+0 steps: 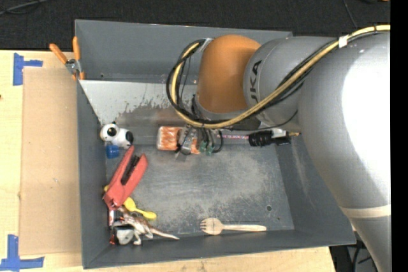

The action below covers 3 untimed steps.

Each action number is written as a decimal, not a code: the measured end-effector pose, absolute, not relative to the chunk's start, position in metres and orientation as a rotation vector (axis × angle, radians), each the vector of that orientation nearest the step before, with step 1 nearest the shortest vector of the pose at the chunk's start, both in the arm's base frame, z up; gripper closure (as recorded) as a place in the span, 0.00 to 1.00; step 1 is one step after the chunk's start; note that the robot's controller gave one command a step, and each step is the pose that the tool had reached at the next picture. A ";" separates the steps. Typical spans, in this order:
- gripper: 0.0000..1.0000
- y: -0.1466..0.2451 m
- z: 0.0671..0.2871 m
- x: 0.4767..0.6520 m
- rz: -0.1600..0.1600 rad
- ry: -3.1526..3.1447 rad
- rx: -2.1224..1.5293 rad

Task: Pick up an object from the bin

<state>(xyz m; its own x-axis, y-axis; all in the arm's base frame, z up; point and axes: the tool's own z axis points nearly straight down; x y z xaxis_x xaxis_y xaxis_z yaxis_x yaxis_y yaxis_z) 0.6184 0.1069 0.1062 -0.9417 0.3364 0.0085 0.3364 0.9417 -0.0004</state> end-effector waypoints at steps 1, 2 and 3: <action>1.00 0.107 0.125 0.620 -0.004 -3.091 -0.535; 1.00 0.106 0.150 0.619 -0.003 -3.088 -0.534; 1.00 0.106 0.165 0.619 -0.005 -3.089 -0.533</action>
Offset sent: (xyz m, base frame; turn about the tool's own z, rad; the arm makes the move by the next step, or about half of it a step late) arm 0.0009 -0.0001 0.0646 -0.0003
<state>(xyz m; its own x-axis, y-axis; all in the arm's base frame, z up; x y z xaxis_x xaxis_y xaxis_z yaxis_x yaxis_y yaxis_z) 0.6192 0.1063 0.1651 -0.9422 0.3349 0.0071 0.3349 0.9423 0.0020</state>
